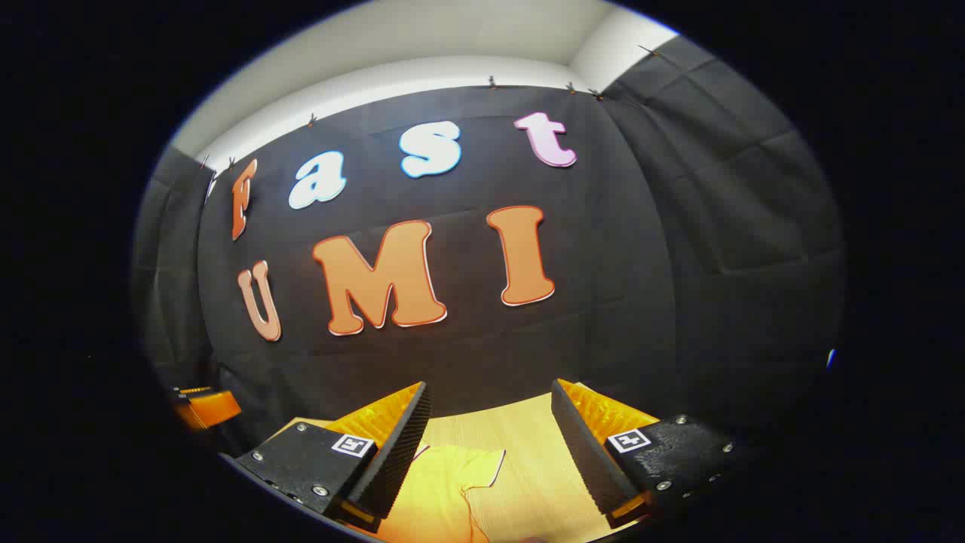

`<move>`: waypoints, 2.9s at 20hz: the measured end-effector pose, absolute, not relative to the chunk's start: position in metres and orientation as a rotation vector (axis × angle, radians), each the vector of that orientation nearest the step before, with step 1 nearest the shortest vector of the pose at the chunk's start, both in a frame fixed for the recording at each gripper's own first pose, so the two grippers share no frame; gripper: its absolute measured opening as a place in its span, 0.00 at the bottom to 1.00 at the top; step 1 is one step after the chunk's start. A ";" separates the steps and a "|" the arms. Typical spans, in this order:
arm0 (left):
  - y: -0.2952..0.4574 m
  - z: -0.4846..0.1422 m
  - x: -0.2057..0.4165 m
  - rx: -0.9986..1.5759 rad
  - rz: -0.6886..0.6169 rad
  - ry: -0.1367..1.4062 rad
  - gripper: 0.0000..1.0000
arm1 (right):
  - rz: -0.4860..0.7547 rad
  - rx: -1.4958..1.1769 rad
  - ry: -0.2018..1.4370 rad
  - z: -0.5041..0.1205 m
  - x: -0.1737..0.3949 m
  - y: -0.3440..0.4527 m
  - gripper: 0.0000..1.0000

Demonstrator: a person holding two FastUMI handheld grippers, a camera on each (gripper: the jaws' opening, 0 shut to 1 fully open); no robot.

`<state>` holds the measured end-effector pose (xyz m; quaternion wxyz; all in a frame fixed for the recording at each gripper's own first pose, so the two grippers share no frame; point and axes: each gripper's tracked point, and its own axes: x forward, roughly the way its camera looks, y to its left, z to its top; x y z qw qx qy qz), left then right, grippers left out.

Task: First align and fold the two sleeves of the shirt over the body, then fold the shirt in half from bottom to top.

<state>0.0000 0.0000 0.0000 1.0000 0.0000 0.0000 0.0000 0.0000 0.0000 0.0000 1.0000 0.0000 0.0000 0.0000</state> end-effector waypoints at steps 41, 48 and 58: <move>0.225 -0.012 0.111 0.027 0.285 0.097 0.98 | -0.087 0.000 1.156 -0.294 0.199 0.025 0.99; 0.240 -0.036 0.121 0.069 0.323 0.170 0.98 | -0.164 -0.065 1.318 -0.376 0.213 0.006 0.99; 0.248 -0.053 0.126 0.024 0.339 0.203 0.98 | -0.206 -0.069 1.325 -0.399 0.219 0.003 0.95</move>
